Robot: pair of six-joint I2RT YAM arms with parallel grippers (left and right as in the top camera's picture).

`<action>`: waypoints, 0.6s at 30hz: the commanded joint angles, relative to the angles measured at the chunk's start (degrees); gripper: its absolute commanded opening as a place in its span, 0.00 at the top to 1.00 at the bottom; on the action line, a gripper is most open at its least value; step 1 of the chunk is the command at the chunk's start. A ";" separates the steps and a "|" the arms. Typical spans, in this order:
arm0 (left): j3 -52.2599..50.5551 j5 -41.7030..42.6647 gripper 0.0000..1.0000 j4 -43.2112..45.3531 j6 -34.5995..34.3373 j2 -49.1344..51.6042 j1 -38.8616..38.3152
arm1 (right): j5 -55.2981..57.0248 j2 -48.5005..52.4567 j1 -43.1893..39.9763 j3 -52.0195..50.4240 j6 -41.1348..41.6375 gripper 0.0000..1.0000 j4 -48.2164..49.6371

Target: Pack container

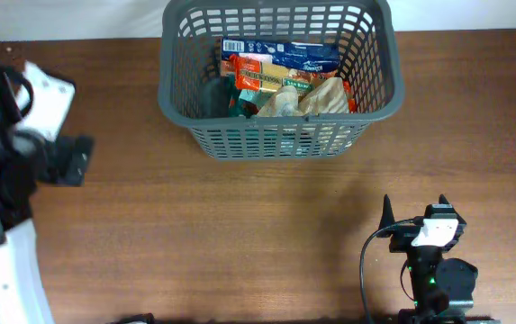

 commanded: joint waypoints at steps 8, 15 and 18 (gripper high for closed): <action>-45.75 33.03 0.01 53.90 0.22 -34.95 -8.72 | 0.68 -0.61 -0.33 -0.57 0.04 0.01 0.20; -73.81 32.61 0.01 79.01 -9.03 -53.72 -10.54 | 0.68 -0.61 -0.33 -0.57 0.07 0.01 0.20; -81.94 29.29 0.01 80.15 -15.72 -60.06 -10.54 | 0.68 -0.61 -0.33 -0.57 0.04 0.01 0.20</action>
